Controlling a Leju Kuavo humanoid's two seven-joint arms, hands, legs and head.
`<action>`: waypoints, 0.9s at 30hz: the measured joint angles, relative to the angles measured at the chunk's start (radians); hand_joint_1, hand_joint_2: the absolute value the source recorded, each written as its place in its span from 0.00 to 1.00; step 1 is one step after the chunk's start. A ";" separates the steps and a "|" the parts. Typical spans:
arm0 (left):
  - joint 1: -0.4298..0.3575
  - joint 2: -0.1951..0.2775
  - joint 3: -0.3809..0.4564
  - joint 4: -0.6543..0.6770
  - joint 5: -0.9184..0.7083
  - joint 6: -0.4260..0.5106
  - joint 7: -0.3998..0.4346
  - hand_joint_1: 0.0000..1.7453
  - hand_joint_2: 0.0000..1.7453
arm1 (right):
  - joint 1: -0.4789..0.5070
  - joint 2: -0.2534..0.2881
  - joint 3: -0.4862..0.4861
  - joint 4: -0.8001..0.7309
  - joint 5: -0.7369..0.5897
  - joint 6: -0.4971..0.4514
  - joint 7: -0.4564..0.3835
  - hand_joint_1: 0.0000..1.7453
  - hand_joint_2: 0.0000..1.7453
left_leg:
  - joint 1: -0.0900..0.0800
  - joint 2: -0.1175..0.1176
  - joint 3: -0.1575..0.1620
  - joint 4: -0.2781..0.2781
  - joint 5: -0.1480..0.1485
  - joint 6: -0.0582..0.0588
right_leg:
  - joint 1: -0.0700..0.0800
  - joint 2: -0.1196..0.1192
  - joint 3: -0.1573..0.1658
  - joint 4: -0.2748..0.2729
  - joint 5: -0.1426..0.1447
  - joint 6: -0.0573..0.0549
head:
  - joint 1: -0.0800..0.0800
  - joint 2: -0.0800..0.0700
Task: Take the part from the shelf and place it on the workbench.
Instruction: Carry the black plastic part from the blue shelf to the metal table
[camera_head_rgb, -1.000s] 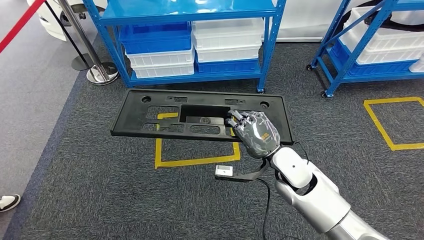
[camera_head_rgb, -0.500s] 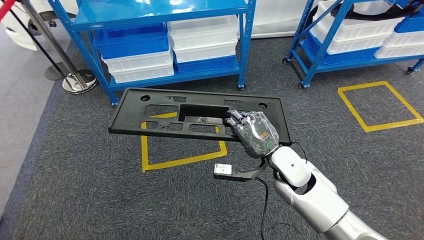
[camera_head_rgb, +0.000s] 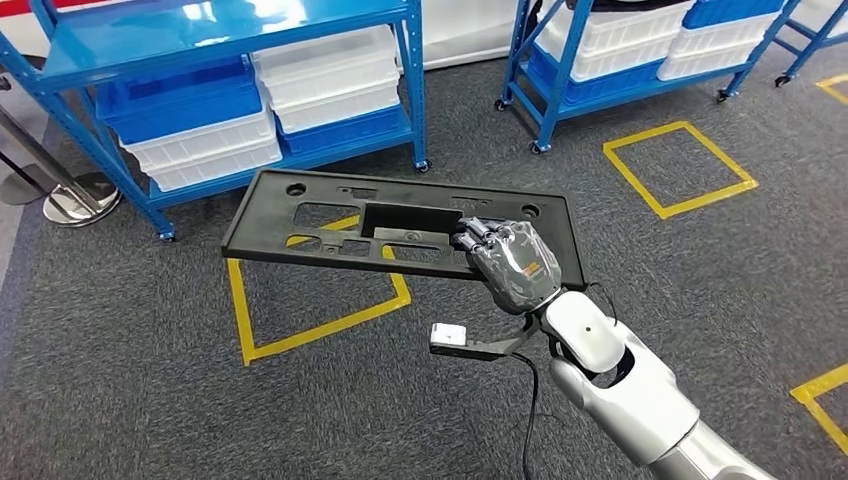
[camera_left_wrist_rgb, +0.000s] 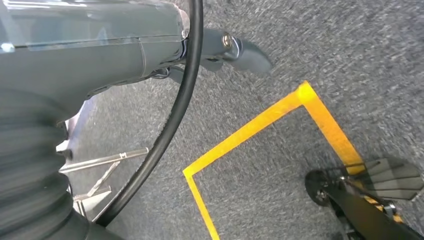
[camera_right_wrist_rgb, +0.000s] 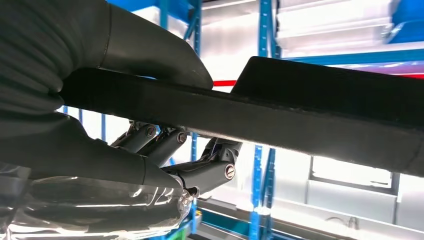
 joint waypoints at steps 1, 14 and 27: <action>0.000 0.000 0.000 0.000 0.000 0.000 0.000 0.00 1.00 | 0.000 0.000 0.000 0.000 0.000 0.000 0.000 0.97 1.00 | 0.003 -0.020 -0.010 0.026 -0.021 -0.004 | -0.002 0.009 -0.001 -0.002 0.003 -0.006 | 0.000 0.000; 0.006 0.002 0.000 0.002 0.007 -0.002 -0.004 0.00 1.00 | 0.021 -0.002 -0.010 -0.010 -0.028 0.003 0.006 0.97 1.00 | 0.005 -0.164 0.002 -0.002 -0.001 0.026 | 0.000 0.158 -0.027 -0.001 0.029 0.012 | 0.000 0.000; 0.005 0.001 -0.007 0.002 0.013 -0.009 -0.006 0.00 1.00 | 0.049 -0.014 -0.034 -0.034 -0.047 0.014 0.008 0.97 1.00 | -0.007 -0.003 0.006 -0.007 -0.003 0.025 | 0.012 -0.047 0.000 0.000 -0.002 0.019 | 0.000 0.000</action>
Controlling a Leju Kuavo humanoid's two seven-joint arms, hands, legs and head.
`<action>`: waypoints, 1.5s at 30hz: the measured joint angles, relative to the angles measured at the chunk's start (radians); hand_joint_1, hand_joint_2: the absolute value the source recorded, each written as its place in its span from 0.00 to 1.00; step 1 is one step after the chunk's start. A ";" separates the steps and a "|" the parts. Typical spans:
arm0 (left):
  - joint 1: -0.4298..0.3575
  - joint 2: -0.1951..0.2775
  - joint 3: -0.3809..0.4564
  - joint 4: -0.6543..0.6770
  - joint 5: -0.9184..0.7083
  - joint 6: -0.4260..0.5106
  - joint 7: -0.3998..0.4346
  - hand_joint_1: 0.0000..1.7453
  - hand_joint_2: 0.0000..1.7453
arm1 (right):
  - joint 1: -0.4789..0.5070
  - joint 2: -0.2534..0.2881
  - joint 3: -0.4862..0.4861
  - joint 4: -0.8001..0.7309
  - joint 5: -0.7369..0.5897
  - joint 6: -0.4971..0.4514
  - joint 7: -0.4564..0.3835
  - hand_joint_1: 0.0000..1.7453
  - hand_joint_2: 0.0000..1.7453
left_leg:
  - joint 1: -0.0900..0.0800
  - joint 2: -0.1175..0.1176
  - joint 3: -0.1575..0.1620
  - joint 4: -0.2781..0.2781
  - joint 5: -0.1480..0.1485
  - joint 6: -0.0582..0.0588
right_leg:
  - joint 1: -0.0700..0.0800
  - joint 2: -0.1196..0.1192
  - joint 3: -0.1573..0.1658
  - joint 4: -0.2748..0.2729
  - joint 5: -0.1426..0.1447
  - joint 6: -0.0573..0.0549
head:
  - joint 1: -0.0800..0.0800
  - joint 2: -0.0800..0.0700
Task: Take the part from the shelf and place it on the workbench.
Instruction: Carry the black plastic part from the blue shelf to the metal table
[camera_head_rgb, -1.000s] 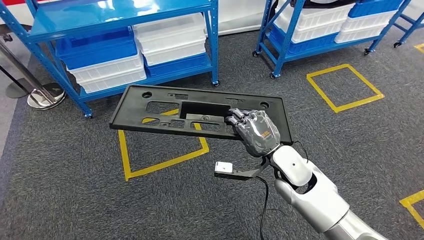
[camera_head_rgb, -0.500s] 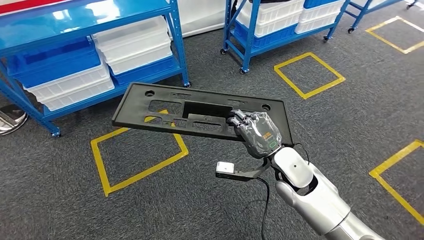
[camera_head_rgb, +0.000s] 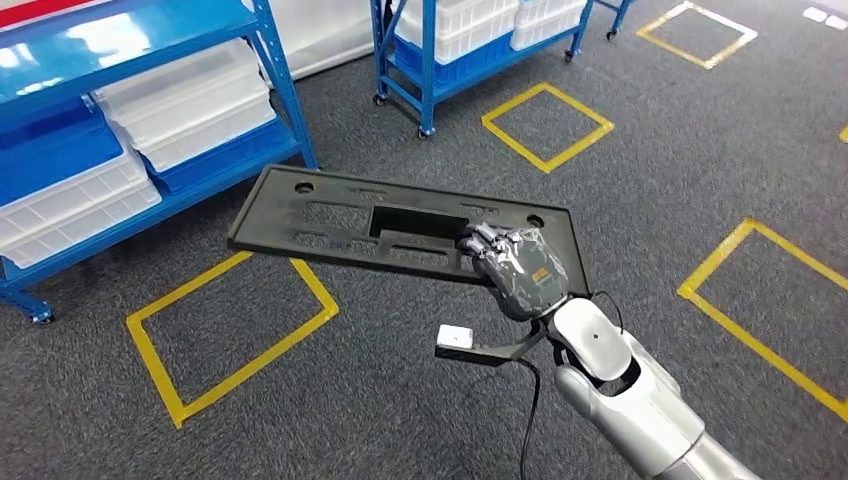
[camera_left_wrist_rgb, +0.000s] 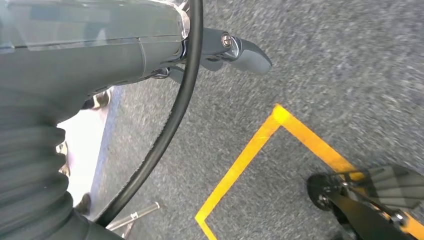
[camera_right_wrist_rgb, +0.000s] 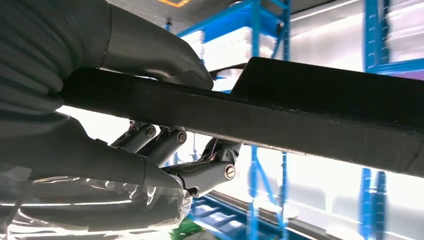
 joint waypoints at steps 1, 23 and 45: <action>-0.001 0.000 -0.002 0.000 0.001 0.000 0.000 0.00 1.00 | 0.003 -0.001 -0.002 -0.003 -0.002 0.000 0.000 0.97 1.00 | -0.002 0.009 0.002 0.000 -0.002 -0.005 | 0.003 0.007 -0.001 0.000 0.000 -0.006 | 0.000 0.000; 0.002 0.000 -0.008 0.000 0.016 0.001 0.000 0.00 1.00 | 0.051 -0.023 -0.022 -0.035 -0.021 0.002 -0.001 0.97 1.00 | 0.007 -0.082 -0.004 -0.011 0.012 0.028 | -0.005 0.079 -0.124 0.210 -0.092 0.012 | 0.000 0.000; 0.007 -0.004 -0.010 0.000 0.021 0.000 -0.005 0.00 1.00 | 0.059 -0.033 -0.037 -0.049 -0.026 0.012 -0.003 0.97 1.00 | 0.006 -0.089 -0.121 0.274 -0.122 -0.019 | 0.006 0.118 -0.001 -0.008 0.012 -0.041 | -0.001 0.000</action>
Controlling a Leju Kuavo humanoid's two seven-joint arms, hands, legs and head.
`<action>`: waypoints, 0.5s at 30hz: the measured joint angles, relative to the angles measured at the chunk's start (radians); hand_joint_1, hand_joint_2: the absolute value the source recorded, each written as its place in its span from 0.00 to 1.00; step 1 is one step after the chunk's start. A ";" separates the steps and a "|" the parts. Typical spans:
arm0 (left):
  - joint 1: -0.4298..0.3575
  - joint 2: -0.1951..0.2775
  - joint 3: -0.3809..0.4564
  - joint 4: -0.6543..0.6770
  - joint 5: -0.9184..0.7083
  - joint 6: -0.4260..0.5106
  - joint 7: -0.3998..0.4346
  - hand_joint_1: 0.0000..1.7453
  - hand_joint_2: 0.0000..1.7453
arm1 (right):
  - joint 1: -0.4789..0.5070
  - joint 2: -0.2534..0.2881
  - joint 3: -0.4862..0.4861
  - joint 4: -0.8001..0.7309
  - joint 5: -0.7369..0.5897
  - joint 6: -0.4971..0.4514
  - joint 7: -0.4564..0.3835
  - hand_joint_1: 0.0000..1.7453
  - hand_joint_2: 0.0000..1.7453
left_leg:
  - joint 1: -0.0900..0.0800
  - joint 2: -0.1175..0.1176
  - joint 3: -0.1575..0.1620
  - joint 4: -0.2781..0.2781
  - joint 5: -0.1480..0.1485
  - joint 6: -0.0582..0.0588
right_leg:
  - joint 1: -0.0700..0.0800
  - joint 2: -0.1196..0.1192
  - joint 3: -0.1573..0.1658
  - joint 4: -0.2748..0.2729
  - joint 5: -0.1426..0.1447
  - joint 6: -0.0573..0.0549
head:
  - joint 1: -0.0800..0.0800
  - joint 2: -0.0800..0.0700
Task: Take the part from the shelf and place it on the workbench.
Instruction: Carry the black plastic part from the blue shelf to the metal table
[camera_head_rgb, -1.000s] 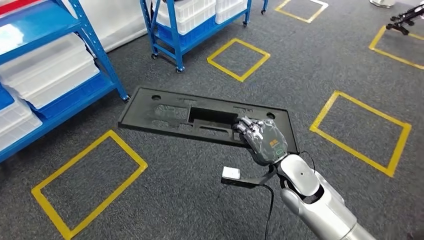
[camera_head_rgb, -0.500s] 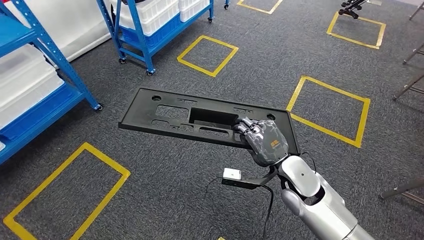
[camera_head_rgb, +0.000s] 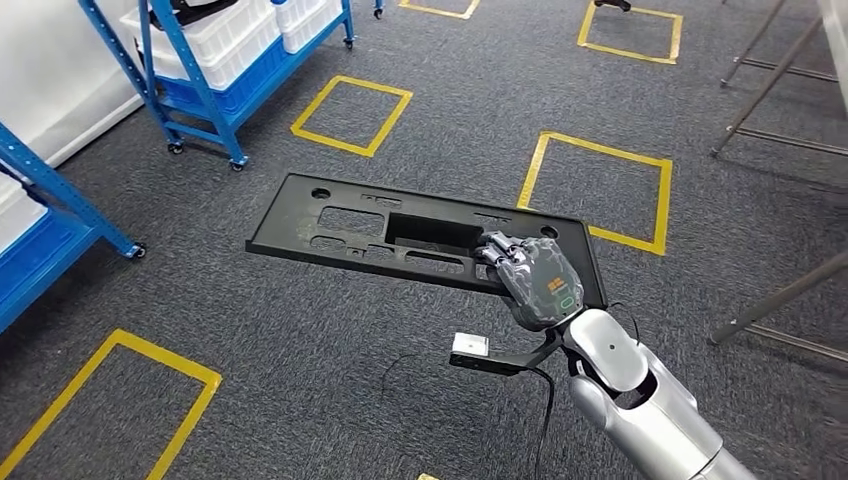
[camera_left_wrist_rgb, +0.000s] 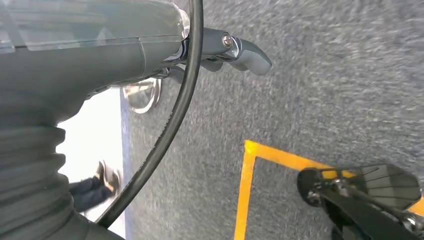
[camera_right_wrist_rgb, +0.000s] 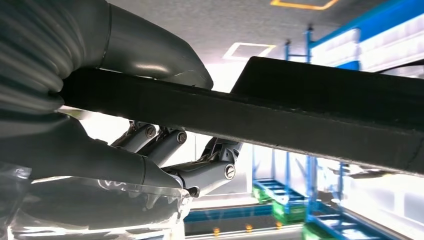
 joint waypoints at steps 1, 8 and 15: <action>0.000 0.000 0.000 0.000 0.000 0.000 0.000 0.00 1.00 | 0.000 0.000 0.000 0.000 0.000 0.001 0.000 0.97 1.00 | 0.001 -0.024 0.028 -0.067 0.033 0.004 | 0.000 0.016 -0.002 0.004 0.000 0.003 | 0.000 0.000; -0.007 0.000 -0.001 0.000 0.000 0.000 0.001 0.00 1.00 | 0.007 -0.007 -0.004 -0.007 0.000 0.006 0.000 0.97 1.00 | 0.004 -0.032 0.116 -0.280 0.128 0.043 | -0.004 0.027 -0.047 0.062 -0.026 0.043 | 0.000 0.000; -0.003 0.001 -0.001 0.000 0.006 -0.001 0.001 0.00 1.00 | 0.011 -0.008 -0.005 -0.008 0.001 0.013 -0.001 0.97 1.00 | -0.002 0.055 0.120 -0.281 0.122 0.046 | -0.018 -0.069 -0.081 0.155 -0.042 0.057 | 0.000 0.000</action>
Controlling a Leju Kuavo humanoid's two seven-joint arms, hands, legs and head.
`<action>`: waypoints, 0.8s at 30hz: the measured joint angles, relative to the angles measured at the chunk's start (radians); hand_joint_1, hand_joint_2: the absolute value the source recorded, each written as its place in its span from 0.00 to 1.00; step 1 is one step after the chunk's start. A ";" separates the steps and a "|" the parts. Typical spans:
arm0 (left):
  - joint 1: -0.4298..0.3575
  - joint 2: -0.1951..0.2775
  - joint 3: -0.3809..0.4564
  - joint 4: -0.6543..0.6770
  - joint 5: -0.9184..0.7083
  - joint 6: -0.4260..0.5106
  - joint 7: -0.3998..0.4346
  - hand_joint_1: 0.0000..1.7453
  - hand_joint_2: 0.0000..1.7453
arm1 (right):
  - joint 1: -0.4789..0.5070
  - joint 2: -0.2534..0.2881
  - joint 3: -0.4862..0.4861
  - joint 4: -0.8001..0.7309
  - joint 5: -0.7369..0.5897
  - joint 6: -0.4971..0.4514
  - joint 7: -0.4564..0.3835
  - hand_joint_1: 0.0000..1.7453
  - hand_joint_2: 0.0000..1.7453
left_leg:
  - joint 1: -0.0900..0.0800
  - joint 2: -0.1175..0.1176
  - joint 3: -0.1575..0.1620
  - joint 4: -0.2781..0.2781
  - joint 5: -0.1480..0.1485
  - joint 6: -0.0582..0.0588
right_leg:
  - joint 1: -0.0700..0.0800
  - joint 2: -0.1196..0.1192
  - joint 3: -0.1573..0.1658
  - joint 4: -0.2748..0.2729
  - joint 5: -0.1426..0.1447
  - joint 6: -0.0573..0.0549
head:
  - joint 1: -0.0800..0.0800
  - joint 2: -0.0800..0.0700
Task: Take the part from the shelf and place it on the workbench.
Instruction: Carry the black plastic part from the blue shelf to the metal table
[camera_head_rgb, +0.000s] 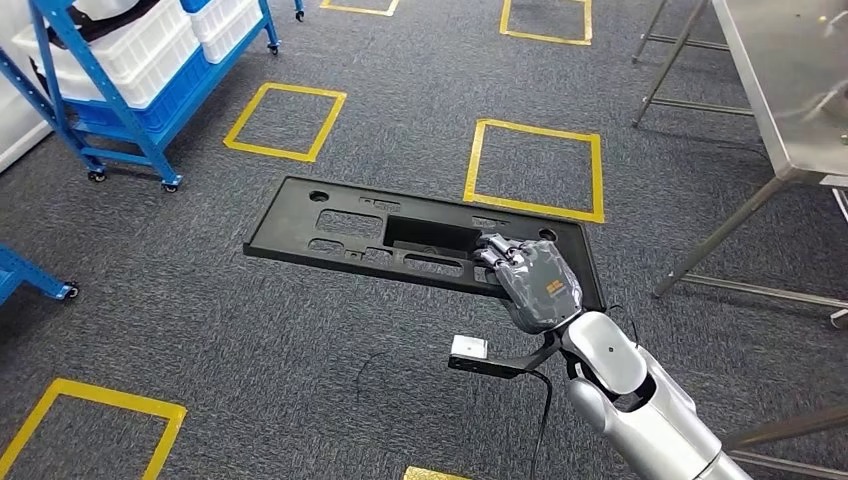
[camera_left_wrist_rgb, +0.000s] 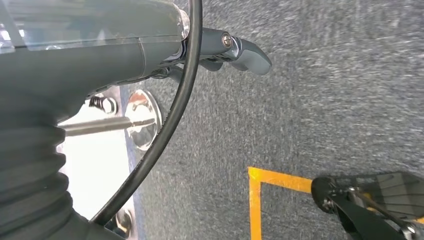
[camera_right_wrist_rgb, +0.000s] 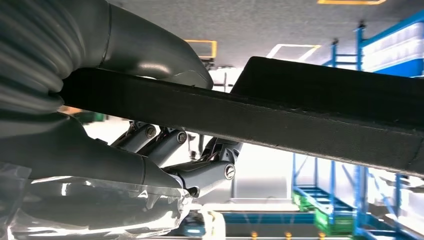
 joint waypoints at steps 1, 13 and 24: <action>0.000 0.001 0.000 0.000 0.001 -0.001 0.000 0.00 1.00 | -0.002 0.000 0.000 0.000 0.001 0.002 0.000 0.97 1.00 | -0.002 0.010 0.001 0.003 -0.004 -0.005 | 0.004 -0.023 0.036 -0.065 0.022 -0.002 | 0.000 0.000; 0.004 0.018 0.000 0.002 0.024 -0.023 0.000 0.00 1.00 | -0.065 0.062 0.024 0.032 0.025 0.036 0.001 0.97 1.00 | 0.002 -0.057 -0.129 0.292 -0.136 -0.043 | 0.019 0.061 0.081 -0.155 0.042 -0.058 | 0.000 0.000; 0.007 0.032 0.000 0.003 0.028 -0.027 -0.002 0.00 1.00 | -0.133 0.085 0.062 0.071 0.047 0.061 0.006 0.97 1.00 | 0.005 -0.088 -0.026 0.009 0.019 0.001 | 0.015 0.083 0.028 -0.069 -0.004 -0.020 | 0.000 0.000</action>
